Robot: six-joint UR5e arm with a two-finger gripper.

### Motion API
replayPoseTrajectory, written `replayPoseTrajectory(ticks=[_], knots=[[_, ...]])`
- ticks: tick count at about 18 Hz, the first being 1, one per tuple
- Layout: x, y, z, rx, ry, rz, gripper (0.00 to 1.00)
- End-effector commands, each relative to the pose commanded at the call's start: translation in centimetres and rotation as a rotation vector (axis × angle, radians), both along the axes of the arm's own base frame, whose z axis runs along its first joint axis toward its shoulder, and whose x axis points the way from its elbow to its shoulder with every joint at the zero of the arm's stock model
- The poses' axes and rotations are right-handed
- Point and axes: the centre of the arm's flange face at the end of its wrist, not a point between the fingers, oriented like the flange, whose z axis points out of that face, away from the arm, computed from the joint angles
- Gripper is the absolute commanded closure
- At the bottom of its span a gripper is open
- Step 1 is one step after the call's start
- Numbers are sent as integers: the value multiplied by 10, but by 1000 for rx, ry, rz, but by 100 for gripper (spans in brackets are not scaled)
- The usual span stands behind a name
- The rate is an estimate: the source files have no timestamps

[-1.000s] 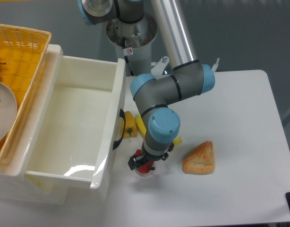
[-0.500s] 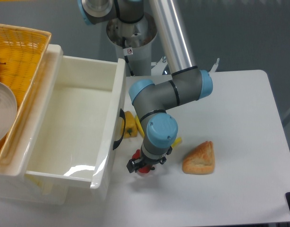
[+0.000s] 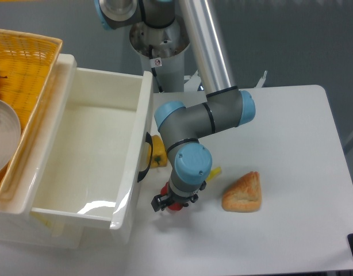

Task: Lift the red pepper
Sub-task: 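Close the gripper around the red bell pepper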

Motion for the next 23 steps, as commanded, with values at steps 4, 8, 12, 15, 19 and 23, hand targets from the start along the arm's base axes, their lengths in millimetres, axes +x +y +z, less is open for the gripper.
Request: replayPoseTrajectory(ticks=[4, 8, 12, 15, 19, 23], knots=[[0, 0, -1, -1, -1, -3, 5], [0, 0, 2, 3, 2, -5, 16], [1, -1, 4, 5, 4, -5, 18], [1, -1, 5, 7, 7, -5, 18], [0, -1, 5, 9, 15, -5, 18], [-1, -1, -1, -12, 26, -8, 6]])
